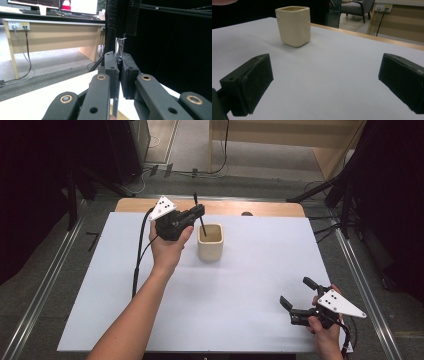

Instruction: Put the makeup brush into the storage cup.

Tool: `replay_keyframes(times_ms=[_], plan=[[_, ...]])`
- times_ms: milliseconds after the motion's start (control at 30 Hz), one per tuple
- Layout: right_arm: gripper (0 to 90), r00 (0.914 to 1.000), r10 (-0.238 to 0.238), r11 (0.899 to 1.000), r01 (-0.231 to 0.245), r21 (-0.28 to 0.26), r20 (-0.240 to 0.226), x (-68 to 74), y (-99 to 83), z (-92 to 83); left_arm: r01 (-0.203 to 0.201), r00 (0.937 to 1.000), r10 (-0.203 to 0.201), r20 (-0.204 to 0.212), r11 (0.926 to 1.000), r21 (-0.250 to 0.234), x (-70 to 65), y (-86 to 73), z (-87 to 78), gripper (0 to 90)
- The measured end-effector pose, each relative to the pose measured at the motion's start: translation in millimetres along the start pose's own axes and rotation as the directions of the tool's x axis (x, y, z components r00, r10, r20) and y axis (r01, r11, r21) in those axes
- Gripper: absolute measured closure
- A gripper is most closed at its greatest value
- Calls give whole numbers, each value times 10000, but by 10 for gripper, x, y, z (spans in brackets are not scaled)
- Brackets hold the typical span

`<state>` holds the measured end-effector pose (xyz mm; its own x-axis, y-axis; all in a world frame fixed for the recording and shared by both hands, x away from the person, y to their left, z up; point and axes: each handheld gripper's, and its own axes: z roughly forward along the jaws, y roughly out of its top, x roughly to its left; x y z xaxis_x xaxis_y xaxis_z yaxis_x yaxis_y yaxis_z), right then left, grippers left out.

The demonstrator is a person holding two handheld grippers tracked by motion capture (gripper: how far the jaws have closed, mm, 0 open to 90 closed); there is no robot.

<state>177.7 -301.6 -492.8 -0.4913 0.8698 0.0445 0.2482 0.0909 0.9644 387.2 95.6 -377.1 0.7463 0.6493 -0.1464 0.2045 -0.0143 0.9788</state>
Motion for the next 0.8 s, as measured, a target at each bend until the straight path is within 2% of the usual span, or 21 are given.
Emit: replay_keyframes(times_ms=[500, 700, 800], plan=[[0, 10000, -16, 10000, 16, 12, -19, 1, -2, 5, -129, 9994, 141, -309, 9991, 398, 30, -193, 75, 862], [0, 10000, -21, 10000, 21, 17, -28, -1, -5, 8, -288, 9988, 314, -382, 9975, 649, 33, -280, 109, 862], [0, 10000, -16, 10000, 16, 25, -39, 0, -4, 7, -185, 9989, 214, -420, 9976, 673, 39, -318, 122, 862]])
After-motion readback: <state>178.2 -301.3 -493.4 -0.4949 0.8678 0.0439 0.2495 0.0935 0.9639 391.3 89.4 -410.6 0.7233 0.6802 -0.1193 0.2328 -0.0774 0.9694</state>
